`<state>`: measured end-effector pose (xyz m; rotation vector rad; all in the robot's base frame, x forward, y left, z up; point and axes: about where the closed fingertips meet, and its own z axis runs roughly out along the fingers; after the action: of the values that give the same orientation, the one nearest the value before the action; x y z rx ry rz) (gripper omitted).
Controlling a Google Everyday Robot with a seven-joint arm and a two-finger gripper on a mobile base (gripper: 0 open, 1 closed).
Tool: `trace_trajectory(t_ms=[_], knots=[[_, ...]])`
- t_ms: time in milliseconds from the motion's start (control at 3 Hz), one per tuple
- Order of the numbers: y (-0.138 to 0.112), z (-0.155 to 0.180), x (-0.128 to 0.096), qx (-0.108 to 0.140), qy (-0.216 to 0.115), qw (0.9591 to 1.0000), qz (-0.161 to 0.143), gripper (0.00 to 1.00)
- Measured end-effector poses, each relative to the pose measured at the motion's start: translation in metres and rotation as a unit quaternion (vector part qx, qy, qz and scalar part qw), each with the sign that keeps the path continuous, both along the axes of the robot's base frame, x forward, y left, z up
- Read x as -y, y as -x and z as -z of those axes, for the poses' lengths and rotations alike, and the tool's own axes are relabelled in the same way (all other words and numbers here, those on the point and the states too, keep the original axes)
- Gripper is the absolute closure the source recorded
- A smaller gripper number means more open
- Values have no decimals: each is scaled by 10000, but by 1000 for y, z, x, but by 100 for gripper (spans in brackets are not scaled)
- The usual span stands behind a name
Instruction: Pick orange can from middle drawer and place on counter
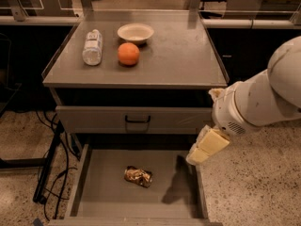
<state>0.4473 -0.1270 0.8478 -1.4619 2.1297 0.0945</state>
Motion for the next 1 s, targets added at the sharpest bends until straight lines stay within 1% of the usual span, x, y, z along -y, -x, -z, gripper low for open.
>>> trace_trajectory(t_ms=[333, 667, 1000], knots=[[-2, 33, -13, -143, -101, 9998, -70, 0], [-5, 69, -20, -252, -131, 9996, -42, 0], [-13, 127, -21, -195, -338, 9992, -45, 0]])
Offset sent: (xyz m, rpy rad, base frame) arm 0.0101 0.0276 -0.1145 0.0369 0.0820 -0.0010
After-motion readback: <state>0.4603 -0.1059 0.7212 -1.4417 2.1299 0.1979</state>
